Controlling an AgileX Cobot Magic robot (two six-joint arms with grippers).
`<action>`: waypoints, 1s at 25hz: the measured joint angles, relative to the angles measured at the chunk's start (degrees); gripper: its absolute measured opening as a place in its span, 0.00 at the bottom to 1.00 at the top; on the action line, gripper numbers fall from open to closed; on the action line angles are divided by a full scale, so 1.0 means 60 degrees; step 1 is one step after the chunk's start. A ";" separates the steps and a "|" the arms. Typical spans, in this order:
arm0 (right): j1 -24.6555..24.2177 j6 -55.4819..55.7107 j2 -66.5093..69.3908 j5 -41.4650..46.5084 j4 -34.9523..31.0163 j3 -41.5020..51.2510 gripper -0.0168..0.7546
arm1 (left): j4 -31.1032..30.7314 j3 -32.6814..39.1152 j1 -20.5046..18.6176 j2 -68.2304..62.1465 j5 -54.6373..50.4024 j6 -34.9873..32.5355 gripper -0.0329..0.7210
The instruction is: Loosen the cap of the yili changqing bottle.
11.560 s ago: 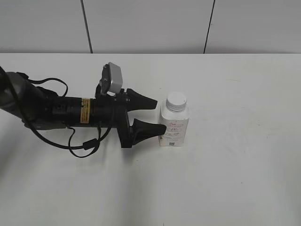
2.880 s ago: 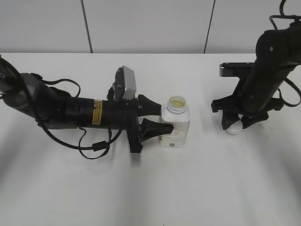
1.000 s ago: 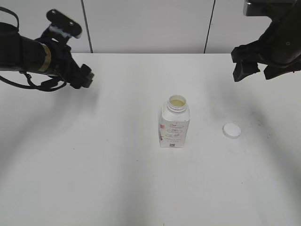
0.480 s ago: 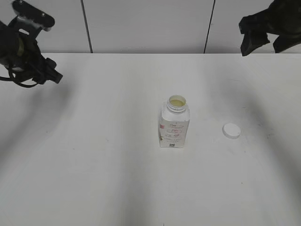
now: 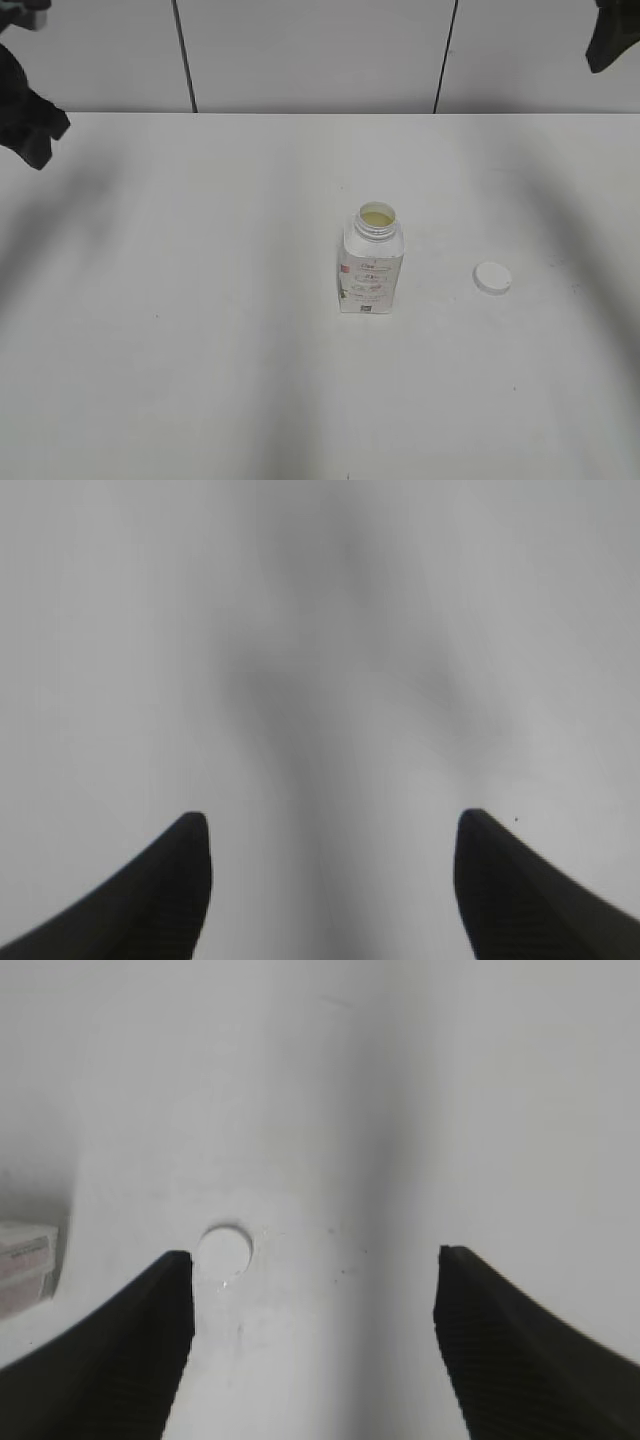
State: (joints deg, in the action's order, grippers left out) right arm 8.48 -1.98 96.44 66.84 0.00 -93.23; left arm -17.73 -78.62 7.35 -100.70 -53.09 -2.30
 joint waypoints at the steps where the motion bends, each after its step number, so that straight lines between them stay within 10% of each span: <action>1: -0.0192 -0.0244 0.0000 0.0207 -0.0140 -0.0080 0.78 | 0.0169 -0.0243 -0.0118 0.0000 -0.0410 -0.0080 0.67; 14: -0.1260 -0.1462 -0.0164 0.0464 -0.0803 -0.0160 0.78 | 0.1079 -0.0939 -0.0351 0.0522 -0.2749 -0.0221 0.67; 25: -0.1260 -0.1485 -0.2602 0.0472 -0.0821 0.3191 0.78 | 0.2343 0.0790 -0.0351 0.3449 -0.2760 -0.0221 0.67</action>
State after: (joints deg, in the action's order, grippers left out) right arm 0.92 -10.89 80.83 69.67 -4.93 -74.08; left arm -3.67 -73.88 5.24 -80.01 -69.65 -3.63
